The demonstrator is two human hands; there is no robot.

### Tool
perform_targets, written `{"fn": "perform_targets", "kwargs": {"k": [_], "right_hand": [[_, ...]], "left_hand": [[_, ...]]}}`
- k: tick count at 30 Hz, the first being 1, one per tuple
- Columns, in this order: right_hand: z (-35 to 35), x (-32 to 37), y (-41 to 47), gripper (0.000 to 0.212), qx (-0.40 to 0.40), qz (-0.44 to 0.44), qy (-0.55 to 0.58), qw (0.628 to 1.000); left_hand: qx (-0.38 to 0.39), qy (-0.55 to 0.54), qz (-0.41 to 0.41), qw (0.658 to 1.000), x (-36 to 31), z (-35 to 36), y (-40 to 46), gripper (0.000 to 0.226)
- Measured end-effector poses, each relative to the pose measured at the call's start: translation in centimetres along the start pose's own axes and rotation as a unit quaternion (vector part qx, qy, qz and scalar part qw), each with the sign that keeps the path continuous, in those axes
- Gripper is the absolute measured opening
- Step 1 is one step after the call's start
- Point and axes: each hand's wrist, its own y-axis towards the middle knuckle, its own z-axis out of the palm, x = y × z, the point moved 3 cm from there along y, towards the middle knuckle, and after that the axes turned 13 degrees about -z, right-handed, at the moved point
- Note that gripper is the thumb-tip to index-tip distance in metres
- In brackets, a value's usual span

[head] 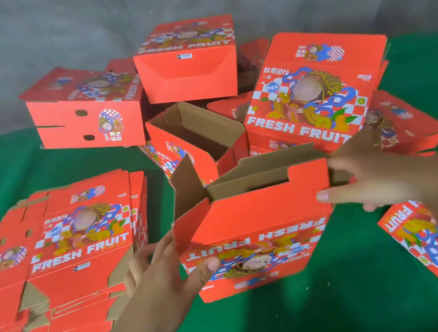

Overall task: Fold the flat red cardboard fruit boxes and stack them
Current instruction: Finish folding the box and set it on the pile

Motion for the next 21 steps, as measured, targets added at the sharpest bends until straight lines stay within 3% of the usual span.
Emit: {"fn": "perform_targets", "kwargs": {"k": [2,4,8,12,15,17,21], "right_hand": [[2.5,0.9,0.6,0.033,-0.02,-0.083,0.078,0.993],[4.4,1.8,0.9,0.028,-0.079,-0.101,0.137,0.982],[6.0,3.2,0.7,0.044,-0.2,-0.064,0.16,0.965],[8.3,4.8,1.1,0.054,-0.269,-0.039,0.185,0.944],[10.0,5.3,1.9,0.06,-0.336,-0.023,0.13,0.933],[10.5,5.3,2.0,0.063,-0.382,-0.013,0.093,0.919],[11.5,5.5,2.9,0.033,-0.385,0.009,0.097,0.918]], "left_hand": [[0.028,-0.018,0.005,0.999,1.2,-0.5,0.2,0.068],[0.023,-0.052,0.007,0.998,1.9,-0.7,0.4,0.073],[0.014,-0.099,0.014,0.995,3.1,-1.4,1.0,0.081],[0.015,-0.071,-0.016,0.997,4.8,-1.2,2.2,0.063],[-0.054,-0.125,-0.037,0.99,5.3,-0.5,3.2,0.064],[-0.118,-0.177,-0.024,0.977,4.8,0.0,3.4,0.051],[-0.141,-0.249,0.01,0.958,5.0,0.2,3.5,0.037]]}}
